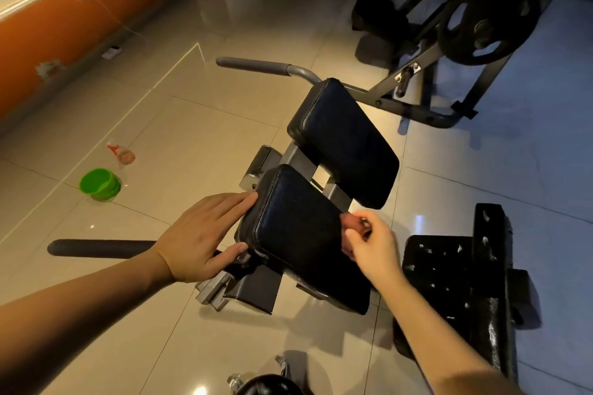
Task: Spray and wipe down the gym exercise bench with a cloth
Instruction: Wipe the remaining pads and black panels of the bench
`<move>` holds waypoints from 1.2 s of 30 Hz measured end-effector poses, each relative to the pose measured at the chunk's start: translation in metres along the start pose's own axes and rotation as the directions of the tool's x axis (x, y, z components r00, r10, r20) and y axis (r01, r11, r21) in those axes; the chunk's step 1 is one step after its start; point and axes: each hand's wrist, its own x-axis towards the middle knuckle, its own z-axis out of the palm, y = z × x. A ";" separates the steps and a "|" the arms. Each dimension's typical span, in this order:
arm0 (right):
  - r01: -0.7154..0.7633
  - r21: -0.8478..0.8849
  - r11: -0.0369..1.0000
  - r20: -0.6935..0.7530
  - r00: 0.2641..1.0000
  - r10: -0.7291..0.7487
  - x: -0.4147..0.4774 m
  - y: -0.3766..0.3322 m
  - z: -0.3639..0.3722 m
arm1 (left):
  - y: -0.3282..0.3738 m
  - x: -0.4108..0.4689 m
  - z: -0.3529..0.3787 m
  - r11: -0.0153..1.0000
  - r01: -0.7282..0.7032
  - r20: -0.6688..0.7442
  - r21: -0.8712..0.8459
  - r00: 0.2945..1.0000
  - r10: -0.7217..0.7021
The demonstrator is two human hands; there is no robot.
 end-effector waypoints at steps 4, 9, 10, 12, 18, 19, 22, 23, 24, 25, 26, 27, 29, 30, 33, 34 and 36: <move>0.087 0.221 0.971 -0.016 0.996 -0.085 0.032 -0.042 -0.015 | 0.006 0.001 -0.006 1.000 0.017 0.024 0.004 1.000 -0.018; 0.182 0.310 0.933 0.267 0.925 -0.269 0.095 -0.109 0.017 | 0.019 -0.001 -0.020 0.992 0.082 0.110 0.101 0.990 -0.093; 0.173 0.307 0.936 0.356 0.891 -0.282 0.102 -0.109 0.022 | 0.023 0.000 -0.024 0.988 0.100 0.132 0.119 0.985 -0.116; 0.186 0.238 0.953 0.487 0.827 -0.282 0.108 -0.095 0.023 | 0.037 0.004 -0.033 0.982 0.151 0.166 0.114 0.972 -0.169; 0.149 0.120 0.981 0.641 0.743 -0.191 0.130 -0.071 -0.008 | 0.096 0.044 -0.039 0.889 0.456 0.011 0.030 0.890 -0.457; 0.129 0.195 0.972 0.625 0.748 -0.225 0.130 -0.081 -0.004 | 0.103 0.052 -0.035 0.867 0.496 0.003 0.051 0.868 -0.497; 0.141 0.312 0.940 0.608 0.730 -0.311 0.126 -0.098 0.009 | 0.119 0.064 -0.025 0.775 0.623 -0.016 0.105 0.780 -0.625; 0.153 0.302 0.941 0.614 0.723 -0.315 0.126 -0.091 0.009 | 0.123 0.065 -0.022 0.754 0.646 -0.027 0.115 0.761 -0.648; 0.166 0.267 0.949 0.628 0.717 -0.302 0.126 -0.077 0.005 | 0.126 0.065 -0.019 0.736 0.666 -0.038 0.121 0.744 -0.667; 0.173 0.219 0.960 0.644 0.713 -0.275 0.128 -0.058 -0.001 | 0.130 0.064 -0.016 0.720 0.683 -0.051 0.122 0.729 -0.682; 0.179 0.151 0.972 0.660 0.714 -0.234 0.129 -0.035 -0.009 | 0.132 0.064 -0.014 0.710 0.693 -0.067 0.122 0.720 -0.691; 0.183 0.073 0.980 0.675 0.715 -0.184 0.130 -0.011 -0.019 | 0.134 0.064 -0.012 0.705 0.699 -0.081 0.120 0.715 -0.695; 0.190 -0.090 0.978 0.701 0.710 -0.074 0.129 0.027 -0.037 | 0.137 0.066 -0.010 0.698 0.706 -0.107 0.118 0.708 -0.698; 0.176 -0.128 0.976 0.699 0.714 -0.037 0.130 0.037 -0.042 | 0.140 0.067 -0.010 0.691 0.711 -0.113 0.130 0.703 -0.702; 0.149 0.016 0.989 0.650 0.750 -0.123 0.136 0.026 -0.029 | 0.150 0.073 -0.010 0.639 0.726 -0.118 0.255 0.679 -0.724; 0.143 0.102 0.984 0.633 0.754 -0.175 0.137 0.013 -0.021 | 0.154 0.076 -0.010 0.625 0.721 -0.131 0.299 0.680 -0.722; 0.137 0.206 0.969 0.626 0.743 -0.238 0.136 -0.007 -0.007 | 0.163 0.084 -0.011 0.630 0.690 -0.140 0.356 0.706 -0.694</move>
